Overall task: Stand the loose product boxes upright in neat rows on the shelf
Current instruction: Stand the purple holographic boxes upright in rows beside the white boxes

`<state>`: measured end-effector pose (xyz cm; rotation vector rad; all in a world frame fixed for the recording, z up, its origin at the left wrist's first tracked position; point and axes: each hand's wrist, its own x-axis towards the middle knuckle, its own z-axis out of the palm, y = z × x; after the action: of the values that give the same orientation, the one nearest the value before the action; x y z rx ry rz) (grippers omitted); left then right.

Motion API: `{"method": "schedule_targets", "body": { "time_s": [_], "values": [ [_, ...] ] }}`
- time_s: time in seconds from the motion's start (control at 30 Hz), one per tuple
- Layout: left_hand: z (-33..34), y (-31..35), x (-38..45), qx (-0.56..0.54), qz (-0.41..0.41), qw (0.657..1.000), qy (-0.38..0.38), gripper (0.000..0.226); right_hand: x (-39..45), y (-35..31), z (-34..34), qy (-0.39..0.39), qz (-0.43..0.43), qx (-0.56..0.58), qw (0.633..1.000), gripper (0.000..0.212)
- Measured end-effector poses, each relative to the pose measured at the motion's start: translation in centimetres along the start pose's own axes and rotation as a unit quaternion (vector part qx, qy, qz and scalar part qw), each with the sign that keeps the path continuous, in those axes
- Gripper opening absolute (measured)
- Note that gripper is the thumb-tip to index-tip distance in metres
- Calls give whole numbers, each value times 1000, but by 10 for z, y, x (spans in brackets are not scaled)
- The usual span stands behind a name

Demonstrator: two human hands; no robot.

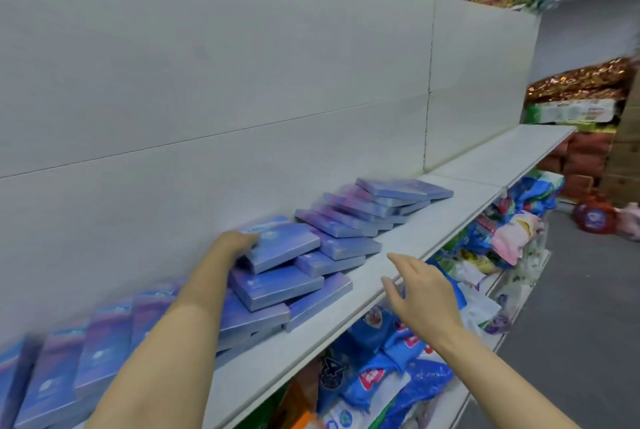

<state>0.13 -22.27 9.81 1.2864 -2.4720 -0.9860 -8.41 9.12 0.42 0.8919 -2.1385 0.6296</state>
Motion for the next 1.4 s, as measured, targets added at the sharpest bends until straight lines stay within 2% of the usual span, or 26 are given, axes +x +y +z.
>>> {"method": "schedule_targets", "body": {
  "time_s": [0.1,0.17,0.23,0.3,0.4,0.47,0.53,0.6,0.67,0.7,0.77,0.83,0.87,0.9,1.07,1.13,1.17,1.23,1.3,1.4],
  "values": [
    [8,0,18,-127,-44,991,25,43,11,30,19,-32,21,17,999,41],
    [10,3,25,-165,-53,983,55,33,21,49,30,-43,25,16,999,41],
    [8,8,28,-183,-42,977,99,24,36,69,42,-58,37,16,997,40],
    [-7,15,18,-211,2,968,137,18,56,88,53,-92,75,29,993,40],
    [-23,6,31,-254,58,939,225,41,89,123,73,-134,166,74,974,42],
    [-28,2,24,-274,82,921,266,46,111,145,85,-130,216,114,961,41],
    [-23,23,-14,-335,80,890,300,41,131,169,95,-111,257,163,946,40],
    [-10,24,-30,-399,75,865,294,31,152,194,107,-107,311,209,921,42],
    [8,17,-35,-416,68,858,295,35,173,212,117,-132,390,274,869,48],
    [16,14,-39,-425,66,853,297,44,183,219,122,-146,432,329,827,48],
    [33,11,-49,-452,52,838,301,45,198,226,128,-178,510,466,701,42],
    [52,10,-57,-465,34,832,302,39,209,235,137,-213,541,581,570,38],
    [60,9,-60,-475,18,827,300,40,212,240,142,-224,541,620,522,36],
    [67,6,-62,-479,7,826,298,41,214,244,148,-234,534,641,499,35],
    [82,12,-85,-556,-36,797,234,49,212,252,157,-257,497,660,501,47],
    [83,19,-93,-562,-11,797,221,45,204,249,149,-254,474,681,497,40],
    [84,22,-95,-562,2,794,230,41,200,248,143,-245,459,696,496,36],
    [86,25,-97,-552,20,779,296,40,191,243,125,-211,427,724,499,35],
    [89,26,-102,-534,42,763,363,41,183,233,103,-180,391,741,515,41],
    [90,19,-117,-537,77,731,413,42,170,209,71,-173,321,752,549,48]
  ]
}}
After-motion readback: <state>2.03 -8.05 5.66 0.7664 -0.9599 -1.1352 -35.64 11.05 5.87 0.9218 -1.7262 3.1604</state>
